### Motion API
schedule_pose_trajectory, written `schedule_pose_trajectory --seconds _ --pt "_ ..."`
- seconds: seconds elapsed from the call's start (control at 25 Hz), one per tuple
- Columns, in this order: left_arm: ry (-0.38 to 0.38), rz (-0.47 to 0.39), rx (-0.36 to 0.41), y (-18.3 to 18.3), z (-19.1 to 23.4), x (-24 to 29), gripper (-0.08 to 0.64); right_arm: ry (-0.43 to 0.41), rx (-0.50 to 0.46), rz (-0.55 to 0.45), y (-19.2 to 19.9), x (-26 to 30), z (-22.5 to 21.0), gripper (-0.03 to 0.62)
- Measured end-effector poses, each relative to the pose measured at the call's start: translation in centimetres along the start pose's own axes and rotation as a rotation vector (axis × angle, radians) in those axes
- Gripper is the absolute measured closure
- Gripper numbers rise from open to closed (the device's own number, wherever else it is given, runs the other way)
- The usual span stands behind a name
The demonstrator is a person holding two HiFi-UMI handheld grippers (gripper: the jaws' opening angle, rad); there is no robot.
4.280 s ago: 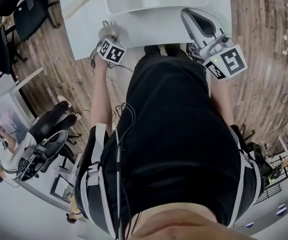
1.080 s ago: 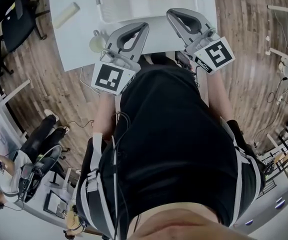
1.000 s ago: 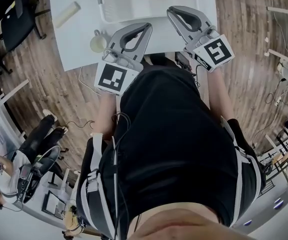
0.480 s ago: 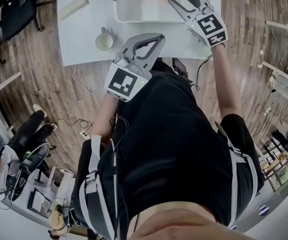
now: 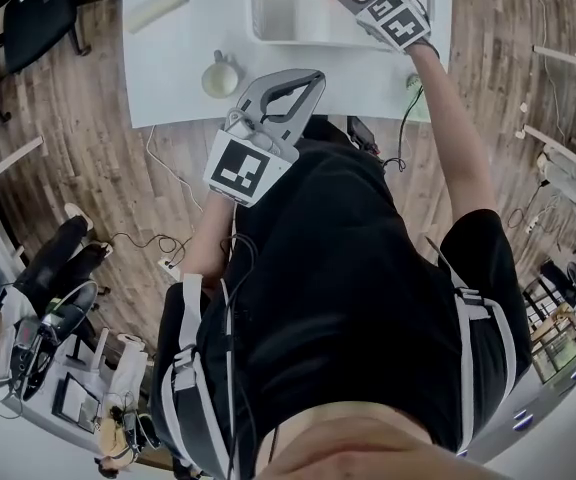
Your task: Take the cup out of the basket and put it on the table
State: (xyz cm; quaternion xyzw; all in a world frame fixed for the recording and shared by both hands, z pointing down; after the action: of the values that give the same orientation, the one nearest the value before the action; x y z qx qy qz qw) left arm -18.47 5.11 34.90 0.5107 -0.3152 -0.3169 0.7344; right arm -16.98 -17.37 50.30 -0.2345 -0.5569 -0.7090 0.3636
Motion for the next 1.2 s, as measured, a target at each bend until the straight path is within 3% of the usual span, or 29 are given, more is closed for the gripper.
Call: schedule_pose_trajectory --seconds 0.32,1.0,1.04,1.08,1.2 --pt "-0.016 0.032 -0.013 0.1 0.6 -0.5 0.540 -0.038 0.009 0.161 3.0 3.9 -0.6 0.460" --pt "-0.023 0.024 -0.057 0.3 0.3 0.0 0.540 -0.042 -0.002 0.236 5.4 6.1 -0.4 0.462" --pt "-0.020 0.020 -0.057 0.3 0.3 0.1 0.540 -0.040 -0.013 0.239 5.4 6.3 -0.2 0.478" --pt "-0.016 0.015 -0.055 0.3 0.3 0.2 0.540 -0.038 -0.026 0.243 5.4 6.5 -0.1 0.533" --pt "-0.004 0.016 -0.048 0.3 0.2 0.4 0.540 -0.042 -0.054 0.256 5.2 6.8 -0.1 0.558"
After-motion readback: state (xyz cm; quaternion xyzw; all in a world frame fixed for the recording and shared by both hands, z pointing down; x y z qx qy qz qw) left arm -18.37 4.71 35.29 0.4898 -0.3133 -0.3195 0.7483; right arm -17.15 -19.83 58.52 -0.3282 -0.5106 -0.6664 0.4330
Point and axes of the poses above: the fingertips, and each gripper's own axes: x forward along the fingers, z to its left, y out of its underside, the point moved 5 cm from there along -x, backward along the fingers, and after that the axes turned 11 degrees about y, right-handed, at the moved point
